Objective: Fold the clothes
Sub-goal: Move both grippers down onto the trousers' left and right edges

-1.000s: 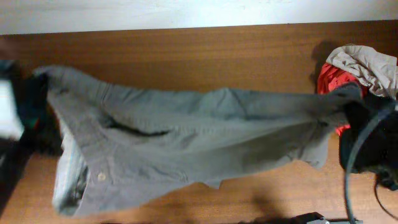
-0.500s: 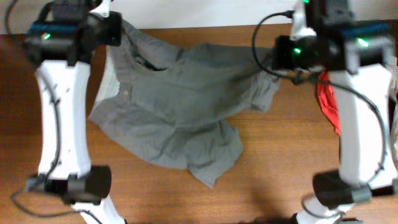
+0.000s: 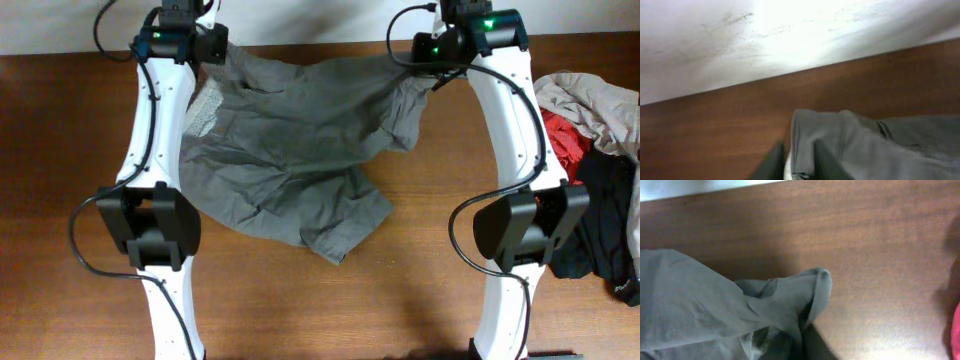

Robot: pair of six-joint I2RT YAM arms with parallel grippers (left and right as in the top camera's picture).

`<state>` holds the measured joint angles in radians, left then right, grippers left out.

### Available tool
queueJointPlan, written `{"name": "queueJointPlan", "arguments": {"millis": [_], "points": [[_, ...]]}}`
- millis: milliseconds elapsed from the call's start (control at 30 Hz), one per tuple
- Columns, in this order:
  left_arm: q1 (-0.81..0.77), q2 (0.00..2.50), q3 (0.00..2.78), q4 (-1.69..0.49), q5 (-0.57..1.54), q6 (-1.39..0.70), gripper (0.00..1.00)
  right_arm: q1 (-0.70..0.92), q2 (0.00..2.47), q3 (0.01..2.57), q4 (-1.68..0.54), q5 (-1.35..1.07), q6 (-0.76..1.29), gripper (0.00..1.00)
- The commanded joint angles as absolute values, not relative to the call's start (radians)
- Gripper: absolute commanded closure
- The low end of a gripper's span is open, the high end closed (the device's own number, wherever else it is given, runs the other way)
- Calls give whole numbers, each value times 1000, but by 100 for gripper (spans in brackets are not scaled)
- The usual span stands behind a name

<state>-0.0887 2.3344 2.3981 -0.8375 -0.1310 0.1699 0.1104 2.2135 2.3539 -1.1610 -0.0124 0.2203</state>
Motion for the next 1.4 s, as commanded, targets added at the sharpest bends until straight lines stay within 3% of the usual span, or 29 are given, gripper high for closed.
{"name": "queueJointPlan", "arguments": {"millis": [0, 33, 100, 467, 700, 767, 900, 1000, 1067, 1133, 1233, 1300, 1367], "points": [[-79, 2361, 2405, -810, -193, 181, 62, 93, 2231, 2360, -1122, 20, 175, 60], [-73, 2360, 2406, -806, -223, 181, 52, 89, 2231, 2360, -1114, 28, 162, 49], [-60, 2354, 2417, -813, -294, 181, 45, 72, 2227, 2361, -1111, 59, 161, 41], [44, 2197, 2442, -1082, -317, 181, 39, 12, 2111, 2362, -1343, 26, 149, 40], [108, 1928, 2442, -1294, -159, 181, 31, 20, 1875, 2362, -1511, -48, 107, 39], [118, 1893, 2442, -1347, -67, 181, 35, 20, 1824, 2362, -1551, -60, 108, 38], [110, 1911, 2410, -1374, 165, 233, 63, 20, 1778, 2362, -1605, -65, 112, 35], [94, 1946, 2339, -1370, 171, 239, 82, 22, 1787, 2354, -1666, -114, 117, 36], [91, 1968, 2286, -1370, 172, 239, 88, 25, 1796, 2325, -1696, -164, 116, 41], [92, 1982, 2226, -1368, 168, 242, 93, 41, 1797, 2263, -1693, -190, 115, 52], [103, 1984, 2122, -1344, 167, 242, 95, 87, 1797, 2131, -1652, -192, 108, 66], [115, 1984, 2062, -1331, 140, 242, 95, 124, 1797, 2020, -1597, -192, 100, 65], [128, 1984, 2004, -1320, 112, 242, 95, 165, 1797, 1909, -1538, -194, 84, 58]]}}
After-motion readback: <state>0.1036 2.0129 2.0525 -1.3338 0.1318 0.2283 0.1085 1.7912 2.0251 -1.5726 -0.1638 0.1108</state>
